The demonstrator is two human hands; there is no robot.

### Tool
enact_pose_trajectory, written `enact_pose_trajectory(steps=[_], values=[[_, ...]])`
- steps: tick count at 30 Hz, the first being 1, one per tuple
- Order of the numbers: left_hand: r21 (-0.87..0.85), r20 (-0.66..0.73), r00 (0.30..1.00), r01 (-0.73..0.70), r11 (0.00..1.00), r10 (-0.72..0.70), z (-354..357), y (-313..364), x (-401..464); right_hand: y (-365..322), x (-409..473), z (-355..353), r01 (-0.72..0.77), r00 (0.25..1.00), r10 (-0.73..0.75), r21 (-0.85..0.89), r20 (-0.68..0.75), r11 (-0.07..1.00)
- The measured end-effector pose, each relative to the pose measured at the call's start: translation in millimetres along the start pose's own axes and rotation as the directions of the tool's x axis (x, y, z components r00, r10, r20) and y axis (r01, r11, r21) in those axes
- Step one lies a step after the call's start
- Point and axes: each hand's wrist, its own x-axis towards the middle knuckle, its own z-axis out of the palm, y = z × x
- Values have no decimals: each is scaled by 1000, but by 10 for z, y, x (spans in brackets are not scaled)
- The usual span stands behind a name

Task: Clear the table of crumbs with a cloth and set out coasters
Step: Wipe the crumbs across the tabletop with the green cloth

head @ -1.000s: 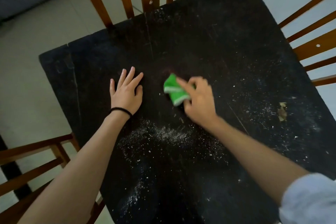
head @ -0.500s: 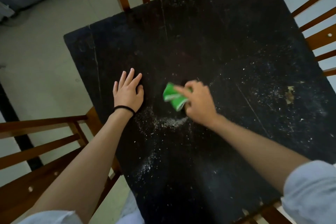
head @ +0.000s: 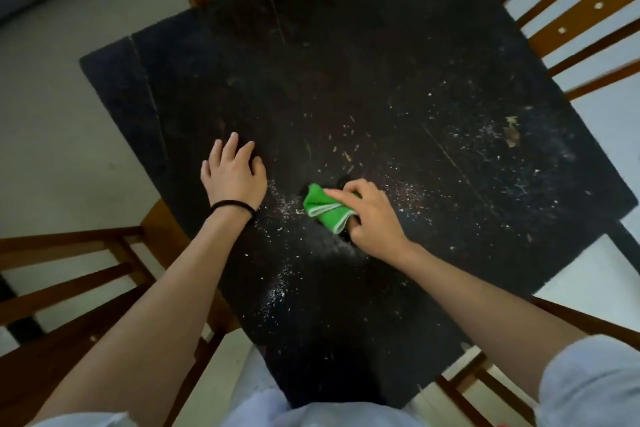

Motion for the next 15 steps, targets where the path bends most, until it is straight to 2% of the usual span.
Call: enact_pose_trajectory(steps=[2,4,6,8,10,12,14,15], values=[[-43,-36,999,-22,999,20,-6,111,-28,35,12,-165,-130,988,143,196,-57,972],[-118,-55,995,-88,989,82,7,228,-87,30,11,-355,-199,951,279,424,-137,884],[-258,-20,983,-182,949,183,31,367,-197,-15,-78,-489,-225,921,354,514,-165,827],[-462,39,962,-221,859,269,34,493,-306,-67,-150,-560,-261,922,373,550,-101,793],[-670,125,940,-157,725,319,-11,601,-410,-110,-201,-643,-283,934,357,583,-13,761],[-807,252,902,-4,591,350,-89,678,-513,-151,-279,-764,-329,935,337,610,107,721],[-861,360,848,141,489,389,-149,720,-576,-181,-353,-901,-366,928,314,638,199,678],[-865,384,824,163,475,416,-166,728,-591,-187,-379,-963,-381,923,310,661,228,647]])
